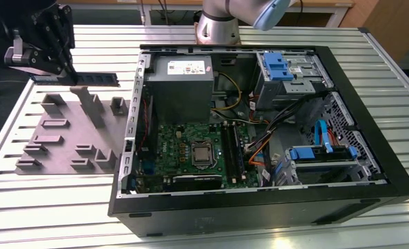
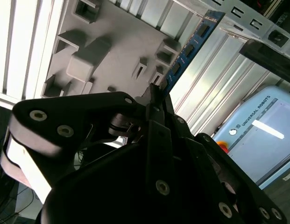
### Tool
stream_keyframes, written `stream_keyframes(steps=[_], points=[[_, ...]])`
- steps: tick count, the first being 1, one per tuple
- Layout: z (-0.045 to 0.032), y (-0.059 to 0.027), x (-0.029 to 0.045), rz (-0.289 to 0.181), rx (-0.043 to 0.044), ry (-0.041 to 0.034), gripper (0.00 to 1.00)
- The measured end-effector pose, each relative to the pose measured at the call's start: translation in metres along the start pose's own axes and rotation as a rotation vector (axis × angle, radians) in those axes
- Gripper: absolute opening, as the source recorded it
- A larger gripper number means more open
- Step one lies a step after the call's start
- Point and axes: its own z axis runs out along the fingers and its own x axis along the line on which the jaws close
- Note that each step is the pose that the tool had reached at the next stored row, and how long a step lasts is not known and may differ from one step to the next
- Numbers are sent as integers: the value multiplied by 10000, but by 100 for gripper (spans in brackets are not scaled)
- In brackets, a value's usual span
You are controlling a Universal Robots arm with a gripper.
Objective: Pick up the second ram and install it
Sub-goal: 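Pick up the second ram and move it above second insertion slot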
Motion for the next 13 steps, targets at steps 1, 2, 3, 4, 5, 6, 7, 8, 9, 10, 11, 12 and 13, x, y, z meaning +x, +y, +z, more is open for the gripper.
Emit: stream_keyframes(steps=[1, 2, 3, 4, 5, 6, 7, 8, 9, 10, 11, 12, 13], points=[[0, -18, -1, 0, 0, 0, 14], [-1, -38, -3, -1, 0, 0, 14], [-1, -56, -5, 0, 0, 0, 14], [-1, -73, -6, 0, 1, -1, 14], [-1, -87, -7, 0, 1, -1, 14], [-2, -99, -8, 0, 0, 0, 14], [-2, -111, -9, 0, 1, -1, 14], [-2, -123, -10, -1, 1, -1, 14], [-2, -133, -11, 0, 0, -1, 14], [-2, -140, -11, 0, 1, -1, 14], [-3, -146, -12, 0, 0, 0, 14], [-3, -152, -13, 0, 1, -1, 14], [-3, -160, -13, 0, 0, 0, 14]])
